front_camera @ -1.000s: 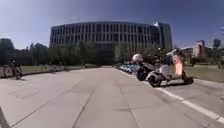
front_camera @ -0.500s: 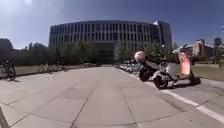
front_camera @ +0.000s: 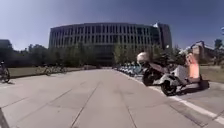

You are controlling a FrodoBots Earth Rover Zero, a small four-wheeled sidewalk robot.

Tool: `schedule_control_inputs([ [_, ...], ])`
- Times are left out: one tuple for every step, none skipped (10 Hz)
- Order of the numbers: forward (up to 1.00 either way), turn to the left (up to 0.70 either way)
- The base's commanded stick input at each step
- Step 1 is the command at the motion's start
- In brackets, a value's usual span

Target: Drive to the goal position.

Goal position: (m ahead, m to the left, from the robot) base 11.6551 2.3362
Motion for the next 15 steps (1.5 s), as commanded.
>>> schedule_control_inputs([
  [0.70, 0.00],
  [0.70, 0.00],
  [0.70, 0.00],
  [0.70, 0.00],
  [0.70, 0.00],
  [0.70, 0.00],
  [0.70, 0.00],
  [0.70, 0.00],
  [0.70, 0.00],
  [0.70, 0.00],
  [0.70, 0.00],
  [0.70, 0.05],
  [0.70, 0.13],
  [0.70, 0.14],
  [0.70, 0.14],
])
